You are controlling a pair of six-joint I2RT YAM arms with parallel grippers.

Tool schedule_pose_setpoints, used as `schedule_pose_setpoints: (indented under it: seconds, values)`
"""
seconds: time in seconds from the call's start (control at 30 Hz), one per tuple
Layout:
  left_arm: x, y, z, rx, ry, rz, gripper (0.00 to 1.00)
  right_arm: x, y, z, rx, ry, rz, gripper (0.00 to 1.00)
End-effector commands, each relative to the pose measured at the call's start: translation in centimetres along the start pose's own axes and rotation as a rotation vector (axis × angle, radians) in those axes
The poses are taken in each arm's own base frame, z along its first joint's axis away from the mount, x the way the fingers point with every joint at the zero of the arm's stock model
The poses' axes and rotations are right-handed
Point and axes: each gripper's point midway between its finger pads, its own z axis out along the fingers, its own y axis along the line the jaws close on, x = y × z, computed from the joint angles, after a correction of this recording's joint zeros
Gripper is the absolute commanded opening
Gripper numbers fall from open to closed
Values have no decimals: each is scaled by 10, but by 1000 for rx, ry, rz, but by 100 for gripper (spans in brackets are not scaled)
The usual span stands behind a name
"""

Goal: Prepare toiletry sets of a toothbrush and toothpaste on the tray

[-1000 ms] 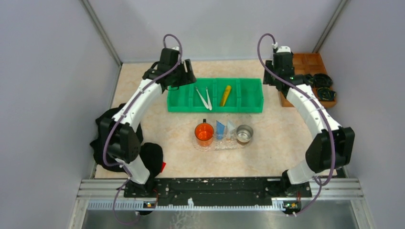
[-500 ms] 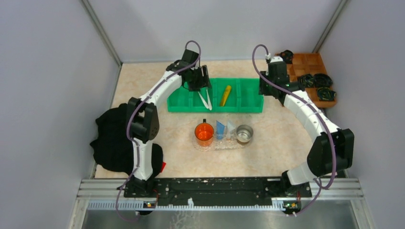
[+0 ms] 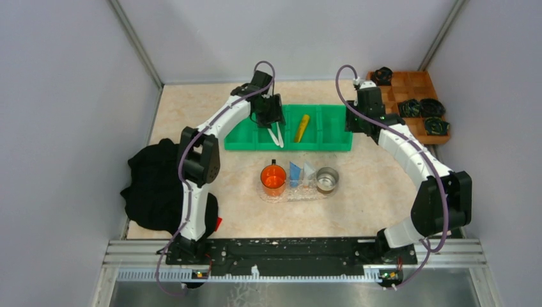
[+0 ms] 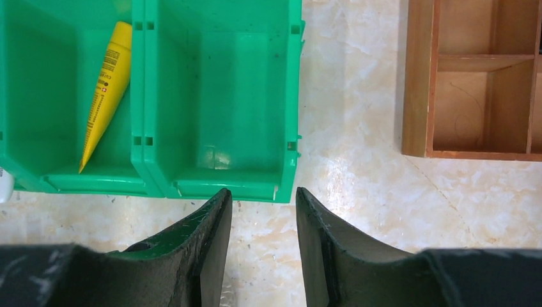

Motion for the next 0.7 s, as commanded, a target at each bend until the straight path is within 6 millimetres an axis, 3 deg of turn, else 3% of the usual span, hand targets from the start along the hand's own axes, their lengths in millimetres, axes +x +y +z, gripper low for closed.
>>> schedule_pose_setpoints:
  seconds: [0.0, 0.33, 0.67]
  values:
    - [5, 8, 22, -41, 24, 2, 65, -15, 7, -8, -25, -62, 16, 41]
    - [7, 17, 39, -62, 18, -18, 63, -12, 7, -6, -28, -61, 14, 41]
    - [0, 7, 1, 24, -43, -25, 62, -6, 8, 1, -30, -44, 13, 40]
